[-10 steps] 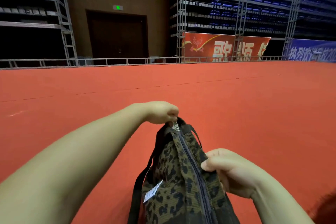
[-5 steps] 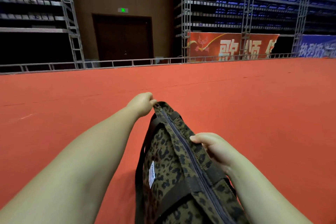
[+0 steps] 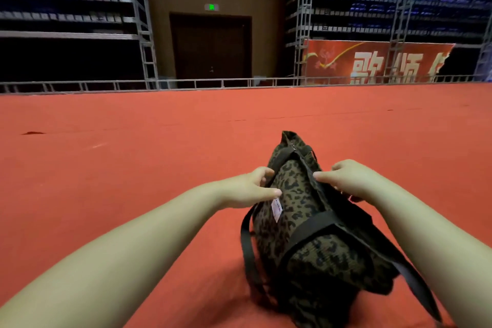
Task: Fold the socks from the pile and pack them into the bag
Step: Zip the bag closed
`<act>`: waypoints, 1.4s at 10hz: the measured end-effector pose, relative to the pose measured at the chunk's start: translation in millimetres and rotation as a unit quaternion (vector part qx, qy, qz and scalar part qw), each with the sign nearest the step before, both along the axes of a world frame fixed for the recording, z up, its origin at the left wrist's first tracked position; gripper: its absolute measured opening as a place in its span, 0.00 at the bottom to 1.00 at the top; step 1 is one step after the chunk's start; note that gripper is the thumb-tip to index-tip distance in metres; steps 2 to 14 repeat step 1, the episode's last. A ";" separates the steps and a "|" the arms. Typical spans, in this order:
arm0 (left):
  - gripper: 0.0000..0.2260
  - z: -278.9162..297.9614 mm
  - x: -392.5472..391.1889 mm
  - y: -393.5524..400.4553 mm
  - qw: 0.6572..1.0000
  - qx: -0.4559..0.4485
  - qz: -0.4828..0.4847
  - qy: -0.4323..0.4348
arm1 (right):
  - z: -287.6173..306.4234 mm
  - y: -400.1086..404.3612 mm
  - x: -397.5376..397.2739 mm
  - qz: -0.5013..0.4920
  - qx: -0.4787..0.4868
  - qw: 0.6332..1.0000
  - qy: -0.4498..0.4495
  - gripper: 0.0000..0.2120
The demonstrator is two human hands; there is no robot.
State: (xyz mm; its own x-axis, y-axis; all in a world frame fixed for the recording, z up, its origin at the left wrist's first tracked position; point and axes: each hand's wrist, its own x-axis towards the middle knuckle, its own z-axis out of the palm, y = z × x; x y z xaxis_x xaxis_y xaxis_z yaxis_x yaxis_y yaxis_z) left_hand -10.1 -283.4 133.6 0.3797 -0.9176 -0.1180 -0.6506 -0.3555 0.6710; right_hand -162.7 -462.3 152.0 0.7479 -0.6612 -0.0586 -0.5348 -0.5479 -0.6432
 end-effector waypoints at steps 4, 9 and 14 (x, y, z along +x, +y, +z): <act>0.25 3.6 14.8 29.9 0.999 0.029 -0.030 0.012 | 17.5 14.9 14.6 -0.022 -0.068 0.997 0.040 0.21; 0.25 3.6 14.8 29.9 0.999 0.029 -0.030 0.012 | 17.5 14.9 14.6 -0.022 -0.068 0.997 0.040 0.21; 0.25 3.6 14.8 29.9 0.999 0.029 -0.030 0.012 | 17.5 14.9 14.6 -0.022 -0.068 0.997 0.040 0.21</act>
